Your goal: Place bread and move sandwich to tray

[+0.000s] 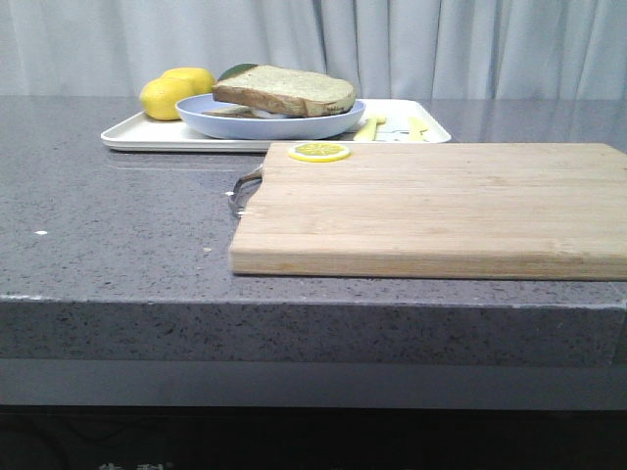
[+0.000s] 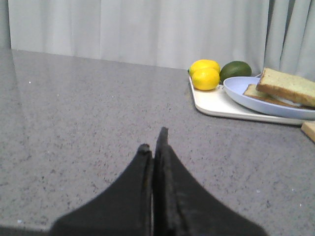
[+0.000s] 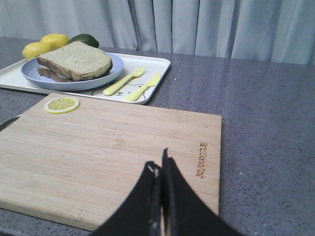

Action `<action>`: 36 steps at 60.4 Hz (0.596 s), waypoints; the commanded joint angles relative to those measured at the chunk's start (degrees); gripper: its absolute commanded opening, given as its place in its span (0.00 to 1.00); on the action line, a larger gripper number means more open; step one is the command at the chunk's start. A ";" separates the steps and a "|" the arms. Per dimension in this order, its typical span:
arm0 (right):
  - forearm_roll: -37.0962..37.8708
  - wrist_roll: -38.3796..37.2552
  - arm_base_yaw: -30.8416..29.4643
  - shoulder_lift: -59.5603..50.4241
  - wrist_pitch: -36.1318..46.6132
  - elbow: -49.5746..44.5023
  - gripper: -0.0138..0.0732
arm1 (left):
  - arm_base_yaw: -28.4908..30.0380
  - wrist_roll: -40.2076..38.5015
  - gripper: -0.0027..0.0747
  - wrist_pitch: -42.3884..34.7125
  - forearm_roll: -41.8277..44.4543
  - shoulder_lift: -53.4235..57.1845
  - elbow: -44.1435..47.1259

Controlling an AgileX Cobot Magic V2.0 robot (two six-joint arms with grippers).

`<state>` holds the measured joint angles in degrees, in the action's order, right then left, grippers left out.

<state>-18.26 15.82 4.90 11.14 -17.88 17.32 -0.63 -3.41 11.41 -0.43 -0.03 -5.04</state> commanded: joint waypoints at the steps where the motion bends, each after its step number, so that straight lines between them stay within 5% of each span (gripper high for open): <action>1: -0.46 0.53 -0.21 0.40 4.14 1.62 0.06 | -0.06 -0.67 0.01 -5.52 -0.64 1.78 0.85; 36: -0.46 0.53 -0.21 0.40 3.96 1.62 0.06 | -0.06 -0.67 0.01 -4.40 -0.64 1.55 5.88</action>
<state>-18.26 15.82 4.90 11.14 -18.12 17.32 -0.63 -3.53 11.50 -0.43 0.23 0.20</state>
